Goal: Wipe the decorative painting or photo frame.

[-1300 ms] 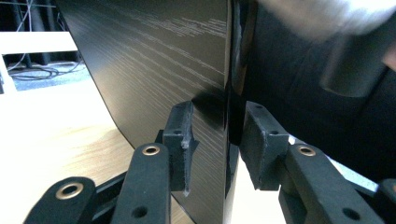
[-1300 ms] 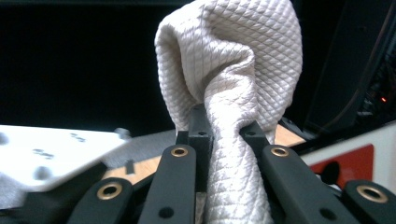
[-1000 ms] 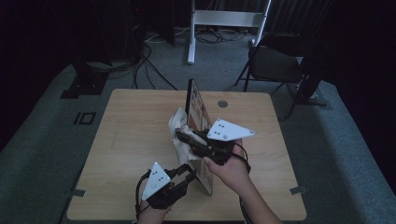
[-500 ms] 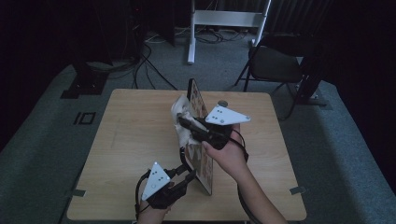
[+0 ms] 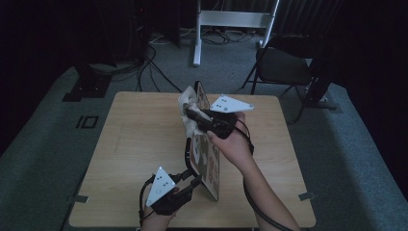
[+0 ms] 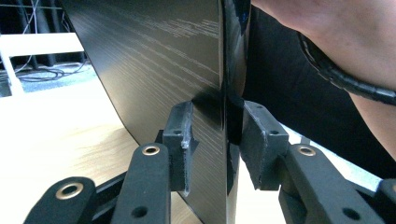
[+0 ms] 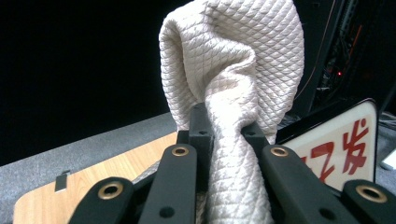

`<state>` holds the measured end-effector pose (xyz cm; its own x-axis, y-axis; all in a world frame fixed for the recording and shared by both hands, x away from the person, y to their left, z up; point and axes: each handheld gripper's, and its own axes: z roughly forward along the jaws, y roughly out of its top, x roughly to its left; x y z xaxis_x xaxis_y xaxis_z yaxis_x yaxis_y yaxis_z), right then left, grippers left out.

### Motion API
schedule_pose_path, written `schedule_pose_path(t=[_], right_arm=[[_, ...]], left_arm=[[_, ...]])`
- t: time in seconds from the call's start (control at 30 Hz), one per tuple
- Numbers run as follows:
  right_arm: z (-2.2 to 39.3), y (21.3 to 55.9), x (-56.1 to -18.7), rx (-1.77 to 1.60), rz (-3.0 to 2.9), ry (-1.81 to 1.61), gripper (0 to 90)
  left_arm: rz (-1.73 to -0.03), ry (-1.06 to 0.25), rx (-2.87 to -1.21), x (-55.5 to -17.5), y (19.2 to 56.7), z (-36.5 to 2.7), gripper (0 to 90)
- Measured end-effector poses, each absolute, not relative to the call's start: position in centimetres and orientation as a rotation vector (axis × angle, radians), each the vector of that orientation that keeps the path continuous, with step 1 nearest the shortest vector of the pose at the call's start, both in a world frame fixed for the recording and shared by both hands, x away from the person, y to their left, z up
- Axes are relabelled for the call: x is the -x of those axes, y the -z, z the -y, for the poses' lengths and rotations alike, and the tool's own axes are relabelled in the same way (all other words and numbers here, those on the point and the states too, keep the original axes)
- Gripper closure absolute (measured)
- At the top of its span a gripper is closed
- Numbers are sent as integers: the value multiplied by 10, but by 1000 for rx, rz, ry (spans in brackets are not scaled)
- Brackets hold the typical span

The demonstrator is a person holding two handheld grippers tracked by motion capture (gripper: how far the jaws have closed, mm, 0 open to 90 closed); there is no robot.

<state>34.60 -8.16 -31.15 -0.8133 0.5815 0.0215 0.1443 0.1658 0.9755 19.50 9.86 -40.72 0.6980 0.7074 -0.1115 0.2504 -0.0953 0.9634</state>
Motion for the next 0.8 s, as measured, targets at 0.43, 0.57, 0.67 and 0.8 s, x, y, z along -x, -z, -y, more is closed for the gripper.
schedule_pose_path(t=[0.43,0.57,0.67,0.8], right_arm=[[80,309,-386,-772,-2076,-1650,809],[78,306,-402,-792,-2073,-1604,809],[77,305,-413,-816,-2069,-1589,809],[74,303,-427,-836,-2058,-1539,809]], left_arm=[[-782,-464,-1668,-195,407,-99,658],[-782,-466,-1665,-195,407,-99,658],[-781,-470,-1666,-195,407,-99,658],[-782,-471,-1667,-195,407,-100,658]])
